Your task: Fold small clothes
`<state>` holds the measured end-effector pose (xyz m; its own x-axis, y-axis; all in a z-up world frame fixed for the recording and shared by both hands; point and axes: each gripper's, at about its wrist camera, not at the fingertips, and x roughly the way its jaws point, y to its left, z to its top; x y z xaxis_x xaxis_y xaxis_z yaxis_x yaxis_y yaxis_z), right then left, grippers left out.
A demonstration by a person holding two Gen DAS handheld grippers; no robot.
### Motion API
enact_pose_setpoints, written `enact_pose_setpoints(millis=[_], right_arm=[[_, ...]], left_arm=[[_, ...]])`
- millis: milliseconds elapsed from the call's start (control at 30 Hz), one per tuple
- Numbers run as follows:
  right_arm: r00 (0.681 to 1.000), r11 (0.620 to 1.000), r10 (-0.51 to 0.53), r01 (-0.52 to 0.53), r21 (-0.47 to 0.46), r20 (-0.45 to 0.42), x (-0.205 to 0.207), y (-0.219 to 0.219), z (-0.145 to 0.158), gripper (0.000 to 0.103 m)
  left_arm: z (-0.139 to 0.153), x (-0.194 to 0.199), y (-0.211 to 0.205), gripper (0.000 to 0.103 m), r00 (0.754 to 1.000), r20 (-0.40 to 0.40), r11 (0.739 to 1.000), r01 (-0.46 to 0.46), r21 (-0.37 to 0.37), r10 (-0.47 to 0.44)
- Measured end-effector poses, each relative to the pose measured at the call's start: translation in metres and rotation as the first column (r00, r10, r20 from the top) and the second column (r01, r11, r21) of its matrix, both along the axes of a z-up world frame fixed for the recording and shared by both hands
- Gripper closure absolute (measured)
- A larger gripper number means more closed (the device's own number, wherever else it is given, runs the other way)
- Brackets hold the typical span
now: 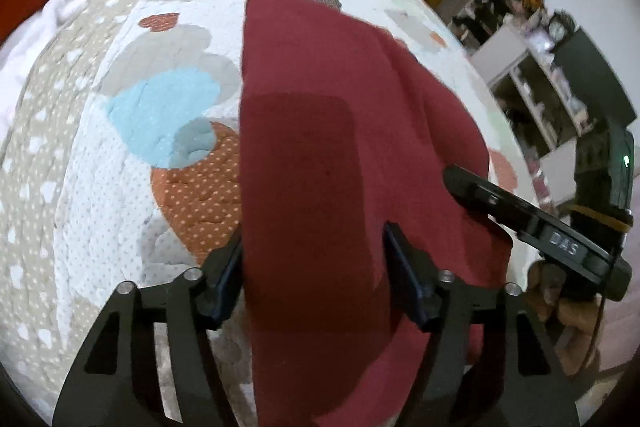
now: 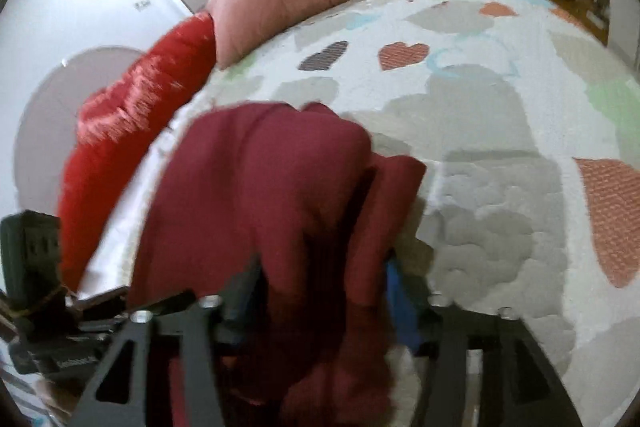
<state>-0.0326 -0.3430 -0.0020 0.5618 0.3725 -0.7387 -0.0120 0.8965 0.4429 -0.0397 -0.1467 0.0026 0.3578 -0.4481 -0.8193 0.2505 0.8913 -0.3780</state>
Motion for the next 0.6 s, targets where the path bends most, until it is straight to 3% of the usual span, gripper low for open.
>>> enact_pose_setpoints(millis=[67, 167, 300, 433, 533, 600], right_arm=[[1.000, 1.000, -0.019, 0.019, -0.013, 0.015, -0.008, -0.004, 0.009, 0.043], [0.994, 0.996, -0.025, 0.034, -0.078, 0.111, -0.025, -0.005, 0.039, 0.044], [0.967, 0.977, 0.154, -0.118, -0.178, 0.205, -0.040, 0.027, 0.066, 0.056], [0.962, 0.959, 0.213, -0.173, -0.225, 0.168, -0.036, 0.048, 0.046, 0.062], [0.981, 0.954, 0.172, -0.144, -0.263, 0.088, -0.030, 0.043, 0.012, 0.063], [0.987, 0.969, 0.135, -0.114, -0.217, 0.084, -0.033, 0.033, 0.002, 0.063]], left_arm=[[0.006, -0.004, 0.006, 0.033, 1.000, 0.003, 1.000, -0.028, 0.001, 0.028], [0.022, -0.010, 0.013, 0.033, 0.994, 0.079, 0.996, -0.083, 0.039, 0.080], [0.027, -0.014, 0.013, 0.033, 0.988, 0.119, 0.990, -0.106, 0.091, 0.094], [0.027, -0.024, 0.013, 0.033, 0.982, 0.154, 0.985, -0.126, 0.122, 0.107], [0.031, -0.027, 0.008, 0.033, 0.975, 0.200, 0.979, -0.131, 0.155, 0.099], [0.035, -0.031, 0.008, 0.033, 0.969, 0.228, 0.972, -0.144, 0.188, 0.099]])
